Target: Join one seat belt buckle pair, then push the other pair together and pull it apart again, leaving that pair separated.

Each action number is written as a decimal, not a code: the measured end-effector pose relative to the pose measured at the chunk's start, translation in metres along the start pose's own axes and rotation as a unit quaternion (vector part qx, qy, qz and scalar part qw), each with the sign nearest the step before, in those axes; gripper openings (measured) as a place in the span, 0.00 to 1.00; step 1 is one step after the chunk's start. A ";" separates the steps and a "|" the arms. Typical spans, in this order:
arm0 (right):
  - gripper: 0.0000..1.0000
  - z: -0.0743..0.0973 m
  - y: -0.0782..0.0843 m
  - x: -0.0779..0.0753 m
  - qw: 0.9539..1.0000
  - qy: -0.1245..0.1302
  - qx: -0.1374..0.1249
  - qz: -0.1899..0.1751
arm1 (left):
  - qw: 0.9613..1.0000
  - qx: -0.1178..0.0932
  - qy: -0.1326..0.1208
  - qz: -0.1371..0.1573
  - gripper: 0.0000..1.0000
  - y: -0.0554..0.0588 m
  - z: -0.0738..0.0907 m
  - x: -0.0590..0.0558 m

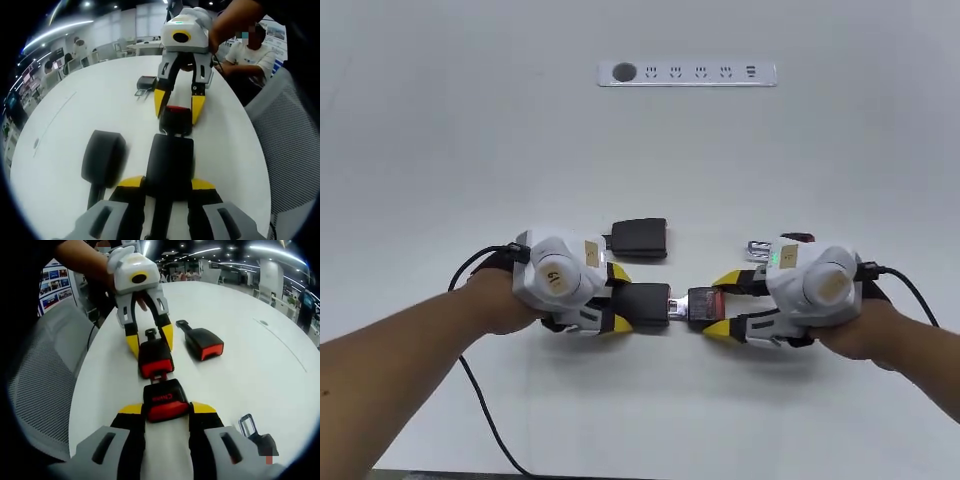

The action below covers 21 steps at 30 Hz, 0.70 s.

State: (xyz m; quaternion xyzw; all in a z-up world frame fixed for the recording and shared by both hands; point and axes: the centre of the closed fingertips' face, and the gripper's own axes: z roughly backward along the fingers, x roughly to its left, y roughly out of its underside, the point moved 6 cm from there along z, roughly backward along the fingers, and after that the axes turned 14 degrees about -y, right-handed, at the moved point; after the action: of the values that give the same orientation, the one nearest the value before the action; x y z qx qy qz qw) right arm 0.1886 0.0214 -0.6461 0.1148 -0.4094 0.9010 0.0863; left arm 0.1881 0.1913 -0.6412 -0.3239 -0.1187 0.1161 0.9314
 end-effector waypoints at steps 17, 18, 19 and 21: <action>0.32 -0.014 -0.011 0.001 1.000 0.008 -0.007 -0.007 | 1.000 -0.001 0.001 0.004 0.33 0.001 0.000 0.003; 0.32 -0.014 -0.011 0.001 1.000 0.009 -0.008 -0.007 | 1.000 -0.001 0.001 0.004 0.33 0.000 0.000 0.003; 0.32 -0.014 -0.011 0.001 1.000 0.010 -0.008 -0.007 | 1.000 0.000 0.001 0.003 0.33 0.000 0.000 0.003; 0.32 -0.014 -0.011 0.001 1.000 0.009 -0.007 -0.006 | 1.000 0.000 0.001 0.003 0.33 0.000 0.000 0.003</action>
State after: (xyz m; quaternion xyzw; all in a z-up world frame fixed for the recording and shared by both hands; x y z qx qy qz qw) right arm 0.1880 0.0391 -0.6469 0.1083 -0.4142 0.8985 0.0967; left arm 0.1909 0.1925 -0.6412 -0.3242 -0.1173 0.1183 0.9312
